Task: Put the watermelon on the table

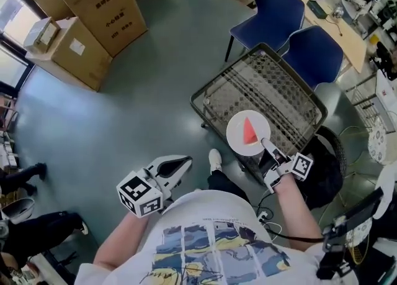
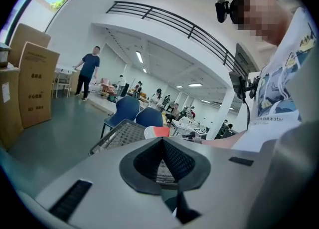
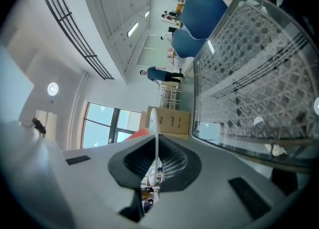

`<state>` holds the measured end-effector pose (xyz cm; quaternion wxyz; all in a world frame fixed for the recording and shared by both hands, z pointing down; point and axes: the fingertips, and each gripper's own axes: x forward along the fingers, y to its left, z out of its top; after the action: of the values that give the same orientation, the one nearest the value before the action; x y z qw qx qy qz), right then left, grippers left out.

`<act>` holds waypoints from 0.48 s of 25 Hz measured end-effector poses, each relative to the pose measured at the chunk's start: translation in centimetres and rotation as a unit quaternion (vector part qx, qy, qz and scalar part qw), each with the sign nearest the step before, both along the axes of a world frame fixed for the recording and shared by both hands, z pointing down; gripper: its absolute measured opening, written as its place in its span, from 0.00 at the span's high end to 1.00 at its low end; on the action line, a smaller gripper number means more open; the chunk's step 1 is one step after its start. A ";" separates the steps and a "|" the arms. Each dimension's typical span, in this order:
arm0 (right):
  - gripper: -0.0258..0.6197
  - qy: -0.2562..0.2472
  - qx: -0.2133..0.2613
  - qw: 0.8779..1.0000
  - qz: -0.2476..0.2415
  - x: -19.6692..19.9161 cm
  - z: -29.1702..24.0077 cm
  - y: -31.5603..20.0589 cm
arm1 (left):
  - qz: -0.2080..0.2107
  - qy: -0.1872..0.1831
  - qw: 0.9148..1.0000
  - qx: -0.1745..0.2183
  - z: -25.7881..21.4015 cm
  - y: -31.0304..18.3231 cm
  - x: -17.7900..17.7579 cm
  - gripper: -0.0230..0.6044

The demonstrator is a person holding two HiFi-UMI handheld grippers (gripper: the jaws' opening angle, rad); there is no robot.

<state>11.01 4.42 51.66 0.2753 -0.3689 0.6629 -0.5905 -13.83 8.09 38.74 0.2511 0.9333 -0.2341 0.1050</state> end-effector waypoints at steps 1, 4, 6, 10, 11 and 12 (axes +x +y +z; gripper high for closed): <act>0.93 0.001 0.000 1.000 -0.002 0.5 0.4 -2.0 | -0.003 -0.003 1.000 0.002 -0.5 -1.7 0.6 0.95; 0.93 0.007 -0.005 1.000 -0.011 2.2 2.2 -7.5 | -0.018 -0.005 1.000 0.005 -1.4 -6.0 2.1 0.95; 0.93 0.013 -0.004 1.000 -0.015 3.3 3.5 -11.0 | -0.030 -0.010 0.999 0.004 -1.5 -8.3 3.0 0.95; 0.93 0.032 -0.011 0.999 -0.026 5.2 6.5 -17.2 | -0.053 -0.018 0.998 -0.003 -1.4 -11.6 3.8 0.95; 0.93 0.037 -0.014 0.999 -0.027 5.6 7.3 -18.7 | -0.056 -0.022 0.998 -0.004 -1.4 -12.4 3.9 0.95; 0.93 0.040 -0.016 0.999 -0.027 5.9 8.0 -20.2 | -0.057 -0.026 0.998 -0.005 -1.5 -13.0 4.0 0.95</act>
<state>16.88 -15.79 59.69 0.2271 -0.3787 0.6732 -0.5932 -9.86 -4.95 37.27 0.2552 0.9141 -0.2932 0.1153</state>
